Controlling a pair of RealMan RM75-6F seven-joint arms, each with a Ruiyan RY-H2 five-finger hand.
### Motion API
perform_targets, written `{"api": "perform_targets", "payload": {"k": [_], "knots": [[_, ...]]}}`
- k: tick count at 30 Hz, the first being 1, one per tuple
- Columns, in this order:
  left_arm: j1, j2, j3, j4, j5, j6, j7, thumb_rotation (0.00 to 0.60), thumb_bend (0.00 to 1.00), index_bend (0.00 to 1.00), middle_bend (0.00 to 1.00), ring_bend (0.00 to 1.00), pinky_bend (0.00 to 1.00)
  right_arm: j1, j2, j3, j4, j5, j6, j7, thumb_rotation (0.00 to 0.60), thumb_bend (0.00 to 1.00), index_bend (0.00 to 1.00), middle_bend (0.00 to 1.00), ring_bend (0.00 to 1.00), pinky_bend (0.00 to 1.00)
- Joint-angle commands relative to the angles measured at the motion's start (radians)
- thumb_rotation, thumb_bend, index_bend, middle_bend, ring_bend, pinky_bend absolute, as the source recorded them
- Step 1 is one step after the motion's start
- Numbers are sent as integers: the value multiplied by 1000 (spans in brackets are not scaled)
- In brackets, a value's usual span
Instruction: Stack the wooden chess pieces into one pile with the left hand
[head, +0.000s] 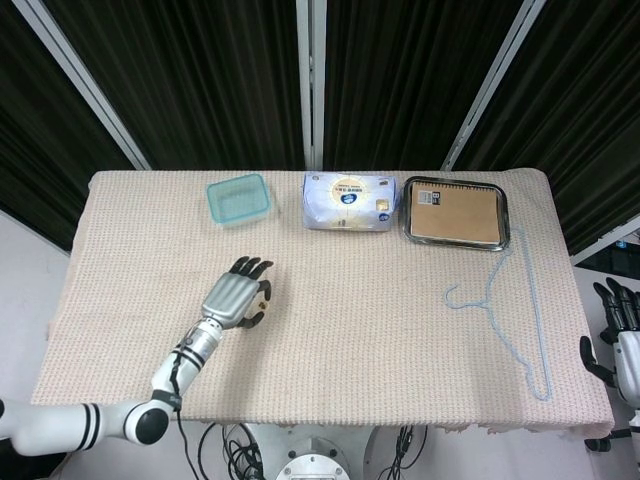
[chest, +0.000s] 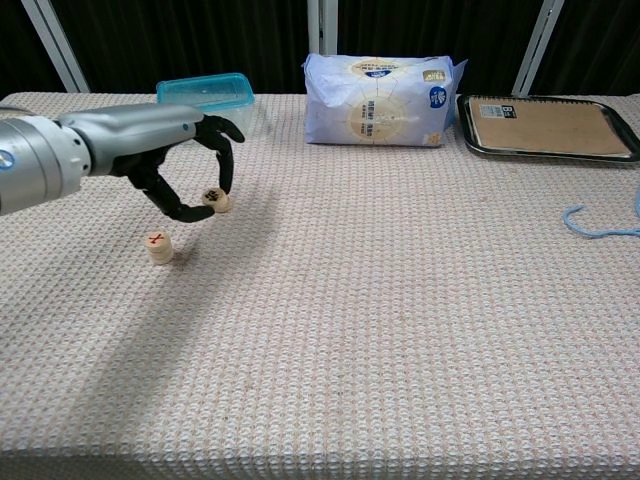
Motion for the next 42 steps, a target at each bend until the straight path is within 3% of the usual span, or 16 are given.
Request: {"api": "perform_targets", "payload": {"k": [1, 7, 14, 28, 42], "knots": [[33, 34, 29, -42, 12, 50, 11, 600, 320, 492, 71, 0, 0, 0, -1, 0, -1, -1, 1, -2, 600, 433, 0, 0, 0, 0], [91, 74, 79, -76, 50, 91, -21, 600, 320, 494, 71, 0, 0, 1, -3, 1, -1, 5, -3, -6, 600, 433, 0, 0, 0, 0], [128, 98, 103, -73, 93, 93, -73, 600, 321, 495, 71, 0, 0, 4, -7, 1, -6, 5, -6, -21, 600, 434, 0, 0, 0, 0], [134, 28, 94, 37, 122, 41, -133, 600, 321, 494, 72, 0, 0, 6, -6, 3, -7, 13, -10, -21, 600, 433, 0, 0, 0, 0], [127, 17, 75, 67, 107, 3, -145, 600, 321, 491, 78, 0, 0, 4, 0, 4, -4, 15, -9, -7, 600, 434, 0, 0, 0, 0]]}}
